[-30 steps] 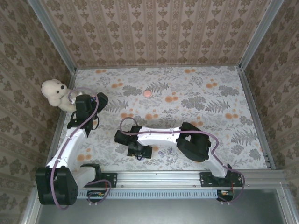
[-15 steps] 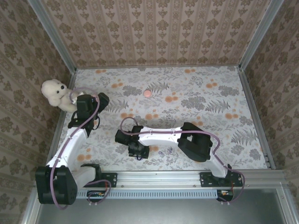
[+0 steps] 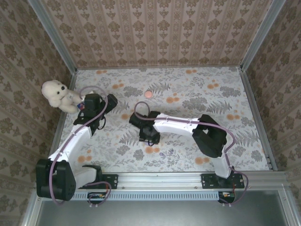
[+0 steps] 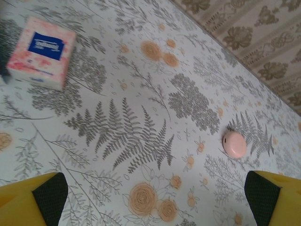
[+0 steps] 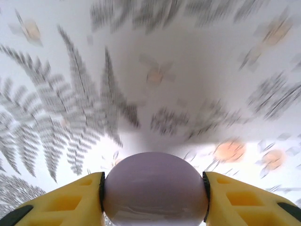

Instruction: Insert wireless bluetooth earbuds into charging case

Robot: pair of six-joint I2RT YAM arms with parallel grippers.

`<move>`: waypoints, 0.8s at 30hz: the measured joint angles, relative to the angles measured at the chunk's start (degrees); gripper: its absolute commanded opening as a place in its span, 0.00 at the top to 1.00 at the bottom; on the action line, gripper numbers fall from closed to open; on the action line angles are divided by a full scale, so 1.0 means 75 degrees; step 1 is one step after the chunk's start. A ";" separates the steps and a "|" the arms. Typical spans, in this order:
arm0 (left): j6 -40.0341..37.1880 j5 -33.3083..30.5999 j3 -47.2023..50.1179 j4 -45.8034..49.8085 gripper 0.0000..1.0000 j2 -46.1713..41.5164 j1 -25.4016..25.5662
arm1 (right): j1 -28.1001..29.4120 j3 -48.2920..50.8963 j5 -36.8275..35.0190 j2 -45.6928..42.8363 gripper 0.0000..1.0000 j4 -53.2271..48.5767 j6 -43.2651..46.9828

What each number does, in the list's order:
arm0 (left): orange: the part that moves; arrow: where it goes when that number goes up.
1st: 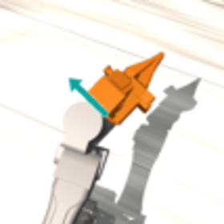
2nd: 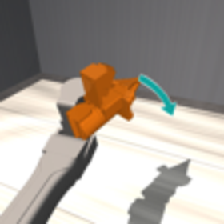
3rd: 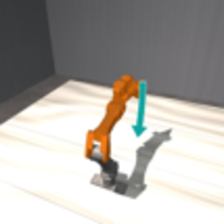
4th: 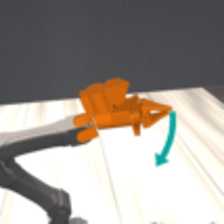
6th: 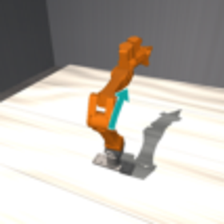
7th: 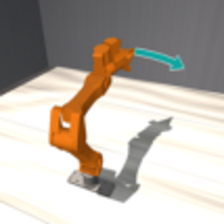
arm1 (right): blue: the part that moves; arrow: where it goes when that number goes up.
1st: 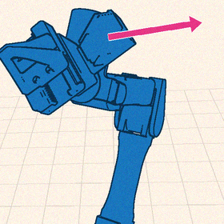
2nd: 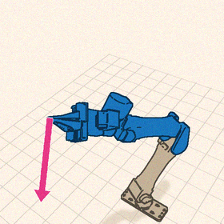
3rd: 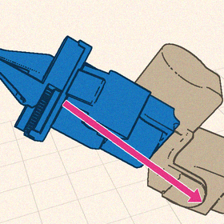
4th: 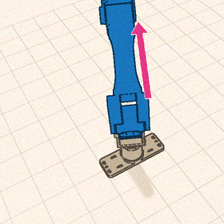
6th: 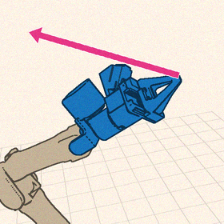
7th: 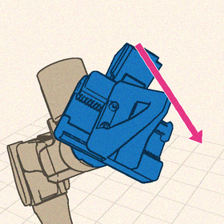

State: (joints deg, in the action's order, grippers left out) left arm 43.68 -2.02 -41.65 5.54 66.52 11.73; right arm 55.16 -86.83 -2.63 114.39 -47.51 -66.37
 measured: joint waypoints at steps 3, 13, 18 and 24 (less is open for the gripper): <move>-0.0026 0.0157 -0.0017 -0.0067 0.00 0.0187 0.0181 | -0.0545 0.0003 -0.0146 -0.0195 0.56 0.0006 0.0688; -0.0026 0.0268 -0.0431 -0.0280 0.00 0.0970 0.1268 | -0.1967 0.0073 -0.0230 -0.0009 0.55 0.0012 0.2716; -0.0026 0.0268 -0.0740 -0.0367 0.00 0.1440 0.1693 | -0.2250 0.0073 -0.0198 0.0297 0.53 -0.0009 0.3276; -0.0023 0.0233 -0.0973 -0.0405 0.00 0.1897 0.2008 | -0.2372 0.0079 -0.0198 0.0370 0.46 -0.0015 0.3532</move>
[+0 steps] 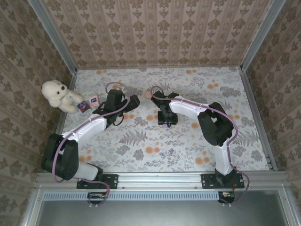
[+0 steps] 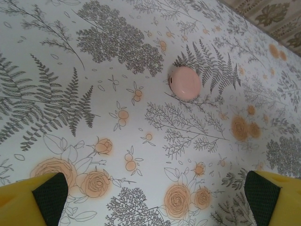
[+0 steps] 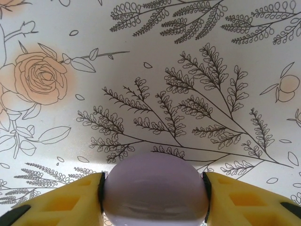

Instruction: Insert wireless bluetooth earbuds into charging case

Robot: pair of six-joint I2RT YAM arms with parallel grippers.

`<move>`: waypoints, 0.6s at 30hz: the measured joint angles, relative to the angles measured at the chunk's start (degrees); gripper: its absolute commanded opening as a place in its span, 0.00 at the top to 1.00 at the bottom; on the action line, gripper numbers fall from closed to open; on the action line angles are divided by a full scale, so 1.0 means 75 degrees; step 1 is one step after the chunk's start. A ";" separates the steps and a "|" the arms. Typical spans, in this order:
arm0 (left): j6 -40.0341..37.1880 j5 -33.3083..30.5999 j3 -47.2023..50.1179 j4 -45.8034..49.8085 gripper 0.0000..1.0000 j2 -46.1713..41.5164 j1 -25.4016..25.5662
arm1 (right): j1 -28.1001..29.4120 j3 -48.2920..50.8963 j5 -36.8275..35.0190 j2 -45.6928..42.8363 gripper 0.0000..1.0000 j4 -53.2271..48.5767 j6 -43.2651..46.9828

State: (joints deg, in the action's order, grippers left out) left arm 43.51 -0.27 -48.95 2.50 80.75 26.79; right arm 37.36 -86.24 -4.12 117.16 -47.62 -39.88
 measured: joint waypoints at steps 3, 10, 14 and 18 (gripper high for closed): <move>-0.0003 0.0000 -0.0055 -0.0055 0.00 0.0090 0.0195 | -0.0009 0.0000 0.0000 0.0023 0.44 -0.0044 0.0050; 0.0000 -0.0058 -0.0143 -0.0087 0.00 0.0143 0.0370 | -0.0006 0.0041 -0.0012 0.0210 0.41 -0.0047 0.0006; 0.0000 -0.0096 -0.0143 -0.0090 0.00 0.0143 0.0405 | -0.0006 0.0047 -0.0029 0.0245 0.40 -0.0047 -0.0117; 0.0000 -0.0128 -0.0143 -0.0111 0.00 0.0143 0.0434 | -0.0006 0.0047 -0.0032 0.0245 0.39 -0.0050 -0.0187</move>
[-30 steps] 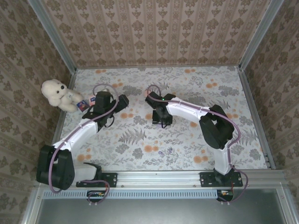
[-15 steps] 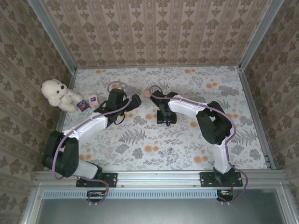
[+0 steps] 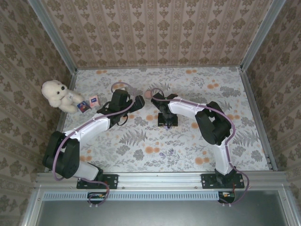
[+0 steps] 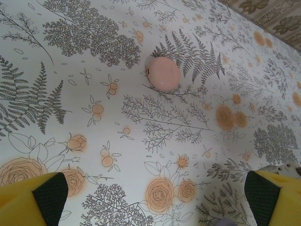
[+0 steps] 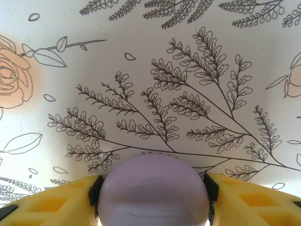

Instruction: Insert wireless bluetooth earbuds into charging case

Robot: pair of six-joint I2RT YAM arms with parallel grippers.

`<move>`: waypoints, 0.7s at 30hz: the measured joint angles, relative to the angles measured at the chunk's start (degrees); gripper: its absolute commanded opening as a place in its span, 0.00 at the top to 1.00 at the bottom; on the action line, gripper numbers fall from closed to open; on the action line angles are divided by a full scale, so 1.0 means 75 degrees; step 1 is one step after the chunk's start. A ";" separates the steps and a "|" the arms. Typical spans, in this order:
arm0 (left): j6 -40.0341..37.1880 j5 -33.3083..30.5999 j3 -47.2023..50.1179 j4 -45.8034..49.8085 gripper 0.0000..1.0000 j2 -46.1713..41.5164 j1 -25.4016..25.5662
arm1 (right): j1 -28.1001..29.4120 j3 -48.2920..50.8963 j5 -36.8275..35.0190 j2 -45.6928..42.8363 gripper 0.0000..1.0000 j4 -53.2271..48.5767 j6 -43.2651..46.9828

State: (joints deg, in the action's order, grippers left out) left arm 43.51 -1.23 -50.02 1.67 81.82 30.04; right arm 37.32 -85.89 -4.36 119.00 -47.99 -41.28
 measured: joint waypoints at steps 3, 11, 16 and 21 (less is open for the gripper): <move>0.0003 -0.0015 0.0000 0.0000 0.00 0.0000 0.0006 | 0.0000 0.0000 0.0000 0.0003 0.39 -0.0003 -0.0093; 0.0009 -0.0012 0.0000 0.0000 0.00 0.0000 0.0055 | 0.0000 -0.0006 -0.0003 0.0020 0.45 -0.0003 -0.0184; 0.0067 -0.0006 0.0026 -0.0152 0.00 0.0000 0.0055 | 0.0000 -0.0035 -0.0003 0.0015 0.56 -0.0026 -0.0318; 0.0047 0.0029 0.0356 -0.0472 0.01 -0.0012 0.0055 | -0.0003 -0.0009 0.0009 -0.0052 0.57 0.0032 -0.0428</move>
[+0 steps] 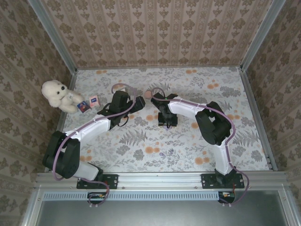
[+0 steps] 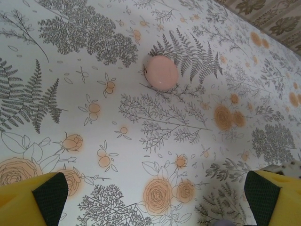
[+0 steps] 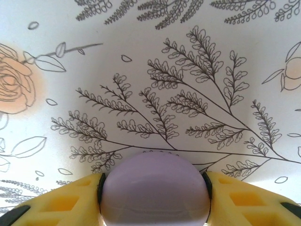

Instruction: Insert wireless bluetooth earbuds into charging case

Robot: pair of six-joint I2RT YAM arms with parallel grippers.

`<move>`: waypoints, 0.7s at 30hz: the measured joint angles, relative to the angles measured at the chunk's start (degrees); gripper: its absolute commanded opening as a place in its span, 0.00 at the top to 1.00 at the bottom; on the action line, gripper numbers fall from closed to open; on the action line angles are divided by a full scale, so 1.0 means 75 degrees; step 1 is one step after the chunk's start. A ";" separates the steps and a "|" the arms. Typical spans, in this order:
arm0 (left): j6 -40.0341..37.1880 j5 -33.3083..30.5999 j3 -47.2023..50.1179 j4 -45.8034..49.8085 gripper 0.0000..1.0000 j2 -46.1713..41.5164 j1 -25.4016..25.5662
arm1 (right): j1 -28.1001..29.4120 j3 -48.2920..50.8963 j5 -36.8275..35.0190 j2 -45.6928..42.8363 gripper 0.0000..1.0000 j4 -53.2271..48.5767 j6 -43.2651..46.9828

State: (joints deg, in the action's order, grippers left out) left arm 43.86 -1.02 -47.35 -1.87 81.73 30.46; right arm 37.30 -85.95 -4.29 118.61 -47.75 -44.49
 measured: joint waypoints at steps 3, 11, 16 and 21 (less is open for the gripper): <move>-0.0140 0.0149 0.0446 -0.0440 0.01 -0.0061 0.0000 | -0.0047 0.0050 0.0085 -0.0152 0.57 0.0134 -0.0207; -0.0490 0.1259 0.1629 -0.2588 0.01 0.0020 0.0003 | -0.0629 0.0055 0.0731 -0.0868 0.57 0.0997 -0.1212; -0.0437 0.2037 0.1853 -0.4436 0.03 0.0860 0.0038 | -0.1075 0.0055 0.1253 -0.0921 0.57 0.1658 -0.2022; -0.0076 0.2565 0.1958 -0.6120 0.13 0.1795 0.0044 | -0.1320 0.0055 0.1574 -0.0921 0.56 0.2171 -0.2734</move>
State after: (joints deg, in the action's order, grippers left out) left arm 43.29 18.22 -32.67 -47.77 95.20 30.79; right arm 27.40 -85.54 7.51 111.70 -31.46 -64.99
